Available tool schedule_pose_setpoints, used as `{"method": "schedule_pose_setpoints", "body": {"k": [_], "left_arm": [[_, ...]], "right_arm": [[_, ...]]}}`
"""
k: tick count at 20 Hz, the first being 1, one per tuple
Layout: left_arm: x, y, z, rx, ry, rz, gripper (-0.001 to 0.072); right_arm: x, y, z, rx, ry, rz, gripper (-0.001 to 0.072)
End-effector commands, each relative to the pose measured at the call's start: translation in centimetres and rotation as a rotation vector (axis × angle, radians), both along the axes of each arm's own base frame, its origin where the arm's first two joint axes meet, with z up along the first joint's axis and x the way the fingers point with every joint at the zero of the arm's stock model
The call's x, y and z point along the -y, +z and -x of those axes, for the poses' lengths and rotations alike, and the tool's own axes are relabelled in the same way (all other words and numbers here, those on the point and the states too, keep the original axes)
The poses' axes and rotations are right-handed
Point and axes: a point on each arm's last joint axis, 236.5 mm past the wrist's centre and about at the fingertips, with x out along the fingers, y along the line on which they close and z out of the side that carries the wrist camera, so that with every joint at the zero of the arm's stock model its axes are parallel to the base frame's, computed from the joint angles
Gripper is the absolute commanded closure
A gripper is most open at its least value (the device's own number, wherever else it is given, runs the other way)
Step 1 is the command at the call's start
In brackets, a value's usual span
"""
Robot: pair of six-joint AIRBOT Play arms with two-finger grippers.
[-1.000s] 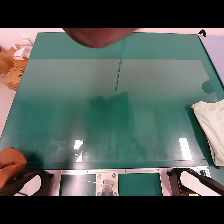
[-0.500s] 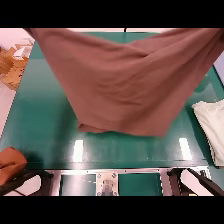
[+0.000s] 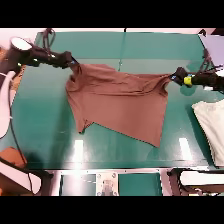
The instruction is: Fold the shirts.
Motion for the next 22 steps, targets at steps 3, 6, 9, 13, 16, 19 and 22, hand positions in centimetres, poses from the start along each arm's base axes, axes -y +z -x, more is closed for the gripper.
{"method": "schedule_pose_setpoints", "body": {"k": [3, 6, 9, 13, 16, 19, 22], "left_arm": [[-4.7, -0.5, 1.1, -0.151, 0.008, 0.042, 0.0048], [-8.8, 0.0, 4.6, -0.294, -0.017, 0.070, 0.0049], [-11.5, -1.0, 6.3, -0.372, -0.001, 0.037, 0.0175], [-12.5, -2.5, 7.8, -0.436, -0.017, -0.032, 0.0197], [-14.0, -3.9, 8.9, -0.502, 0.004, -0.109, 0.0197], [-14.0, -3.9, 9.0, -0.505, 0.005, -0.115, 0.0198], [-14.0, -4.0, 9.1, -0.517, 0.012, -0.116, 0.0198]], "right_arm": [[2.5, -0.1, 3.4, -0.128, 0.039, -0.104, 0.0242], [2.4, -0.1, 9.7, -0.264, 0.060, -0.197, 0.0320], [1.0, -4.4, 18.2, -0.483, 0.022, -0.170, 0.0317], [-3.4, -9.6, 25.4, -0.629, -0.047, -0.236, 0.0277], [-5.9, -12.8, 29.3, -0.739, -0.067, -0.278, 0.0237], [-7.7, -14.1, 31.0, -0.777, -0.049, -0.287, 0.0238], [-9.8, -13.3, 28.2, -0.653, -0.012, -0.314, 0.0505]]}}
